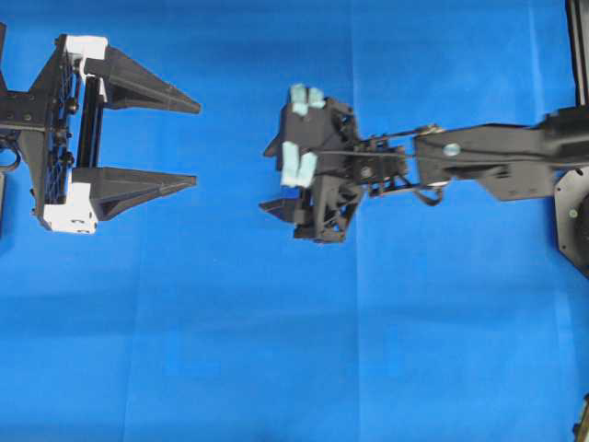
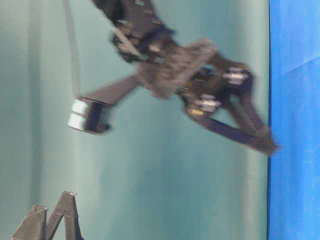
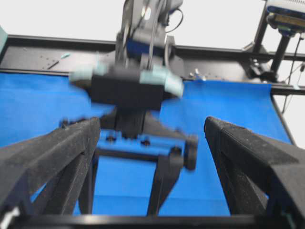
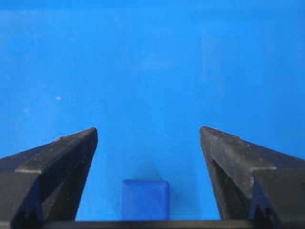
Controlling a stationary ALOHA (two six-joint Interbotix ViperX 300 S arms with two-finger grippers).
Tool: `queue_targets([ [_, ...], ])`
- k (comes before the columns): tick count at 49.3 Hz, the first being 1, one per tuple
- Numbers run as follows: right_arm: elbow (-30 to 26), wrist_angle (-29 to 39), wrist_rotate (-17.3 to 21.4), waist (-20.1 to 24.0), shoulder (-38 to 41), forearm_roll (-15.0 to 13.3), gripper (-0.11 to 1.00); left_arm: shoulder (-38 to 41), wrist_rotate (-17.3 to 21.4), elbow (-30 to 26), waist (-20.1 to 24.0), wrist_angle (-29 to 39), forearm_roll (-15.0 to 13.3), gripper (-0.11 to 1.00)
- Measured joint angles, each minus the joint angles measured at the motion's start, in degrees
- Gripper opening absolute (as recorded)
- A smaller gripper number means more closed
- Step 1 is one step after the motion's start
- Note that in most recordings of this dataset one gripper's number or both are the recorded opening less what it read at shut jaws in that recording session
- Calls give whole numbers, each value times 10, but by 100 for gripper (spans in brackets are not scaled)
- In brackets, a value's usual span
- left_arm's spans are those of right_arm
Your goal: Handover the blue block to the right arm after grasping it with the left arm, then place it in the designated position.
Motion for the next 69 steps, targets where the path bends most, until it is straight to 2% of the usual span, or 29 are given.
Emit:
queue_targets([
  [29, 10, 121, -6, 4, -208, -1, 78, 0, 0, 0, 0, 0, 0, 93],
  [49, 56, 146, -9, 5, -338, -10, 78, 0, -2, 0, 0, 1, 0, 93],
  [69, 65, 145, -9, 5, -345, -19, 77, 0, -1, 0, 0, 1, 1, 93],
])
